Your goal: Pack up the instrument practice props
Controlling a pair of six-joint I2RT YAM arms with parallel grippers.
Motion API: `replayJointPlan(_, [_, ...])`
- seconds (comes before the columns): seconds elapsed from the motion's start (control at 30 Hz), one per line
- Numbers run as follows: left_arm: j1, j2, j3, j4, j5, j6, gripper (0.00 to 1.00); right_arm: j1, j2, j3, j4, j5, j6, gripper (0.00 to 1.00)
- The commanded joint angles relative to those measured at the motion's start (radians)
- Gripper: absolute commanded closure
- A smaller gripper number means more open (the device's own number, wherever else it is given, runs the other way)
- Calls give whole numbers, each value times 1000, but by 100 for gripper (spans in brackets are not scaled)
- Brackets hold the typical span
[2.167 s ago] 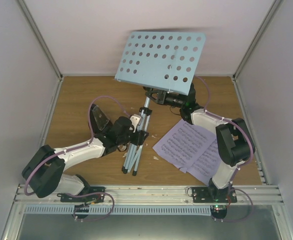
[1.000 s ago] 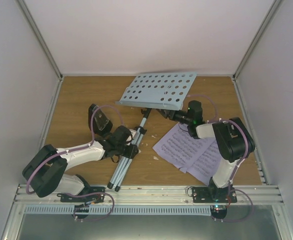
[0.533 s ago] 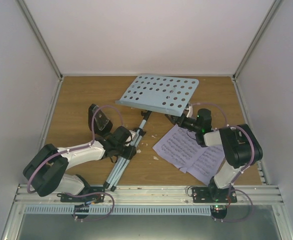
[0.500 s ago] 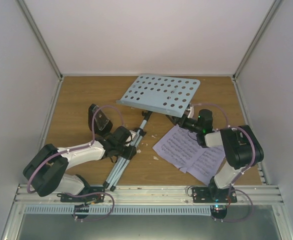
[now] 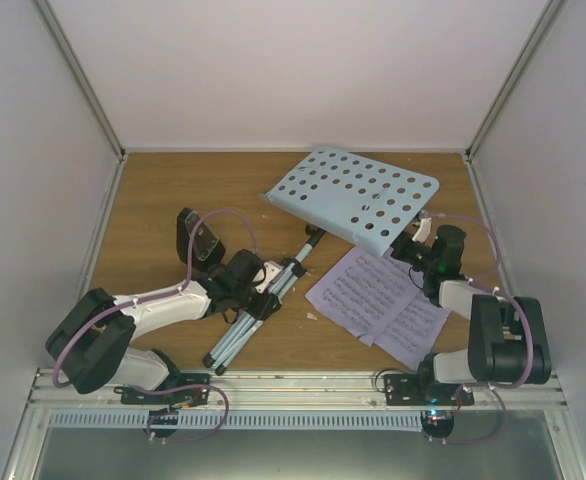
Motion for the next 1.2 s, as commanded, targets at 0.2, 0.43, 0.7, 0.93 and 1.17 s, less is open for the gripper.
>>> replayJointPlan(0.2, [58, -162, 50, 402, 108, -118, 100, -45, -38, 0, -8, 4, -71, 8])
replayJointPlan(0.43, [58, -177, 48, 437, 123, -160, 100, -20, -7, 45, -83, -99, -134, 9])
replayJointPlan(0.7, [59, -162, 39, 446, 85, -178, 100, 23, -3, 44, -93, -93, -153, 9])
replayJointPlan(0.93, [57, -141, 19, 399, 73, -134, 77, 28, 7, 47, -78, -83, -147, 9])
replayJointPlan(1.17, [14, 35, 31, 347, 68, -91, 12, 42, 29, 52, -64, -81, -130, 9])
